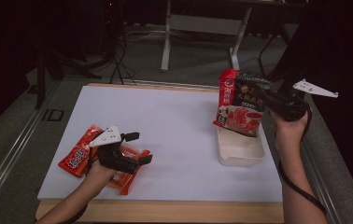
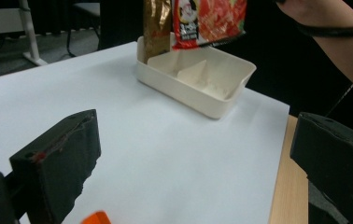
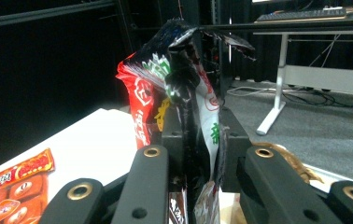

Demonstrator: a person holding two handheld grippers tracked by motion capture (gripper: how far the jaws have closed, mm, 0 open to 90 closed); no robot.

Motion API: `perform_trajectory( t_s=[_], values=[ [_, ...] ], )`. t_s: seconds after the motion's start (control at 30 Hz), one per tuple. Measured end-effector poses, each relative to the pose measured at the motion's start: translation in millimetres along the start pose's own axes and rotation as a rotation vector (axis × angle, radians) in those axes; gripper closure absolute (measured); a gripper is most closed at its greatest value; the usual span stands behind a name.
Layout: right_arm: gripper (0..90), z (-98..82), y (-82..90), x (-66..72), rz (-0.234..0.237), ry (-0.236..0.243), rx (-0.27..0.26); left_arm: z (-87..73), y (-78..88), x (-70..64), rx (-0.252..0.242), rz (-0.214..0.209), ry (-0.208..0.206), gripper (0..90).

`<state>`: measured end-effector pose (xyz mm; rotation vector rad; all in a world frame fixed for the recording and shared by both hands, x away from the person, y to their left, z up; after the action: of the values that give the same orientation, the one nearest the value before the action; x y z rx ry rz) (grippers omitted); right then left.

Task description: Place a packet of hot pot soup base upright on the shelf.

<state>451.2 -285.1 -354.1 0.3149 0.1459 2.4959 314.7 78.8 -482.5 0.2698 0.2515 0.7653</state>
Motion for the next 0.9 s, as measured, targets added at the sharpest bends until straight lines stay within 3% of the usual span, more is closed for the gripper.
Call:
perform_trajectory(
  t_s=[0.33,0.67,0.8,0.9],
  values=[
    [77.1,-9.7,-1.7,-30.8,0.002,0.005,-0.009,-28.4,11.0,-5.6,0.019,0.014,0.056,2.0],
    [77.0,-29.3,-8.9,-58.6,-0.009,-0.04,0.003,-38.7,18.1,-8.9,0.008,0.02,0.086,2.0],
    [76.9,-38.8,-15.8,-64.2,-0.013,-0.03,0.019,-41.2,16.3,-10.0,0.001,-0.003,0.105,2.0],
    [76.9,-46.0,-20.7,-66.8,-0.021,-0.022,0.042,-43.1,14.8,-11.4,0.005,-0.004,0.093,2.1]
  ],
)
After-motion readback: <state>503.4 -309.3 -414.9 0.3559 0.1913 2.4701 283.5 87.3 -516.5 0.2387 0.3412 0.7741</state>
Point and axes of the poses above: each handheld gripper's, and its own axes: y roughly backward along the jaws, z roughly out of its top, x roughly to its left, the point moved 9 cm from there along -y, roughly forward along the jaws, and after that the axes turned 14 degrees about z, right-handed, at the moved point
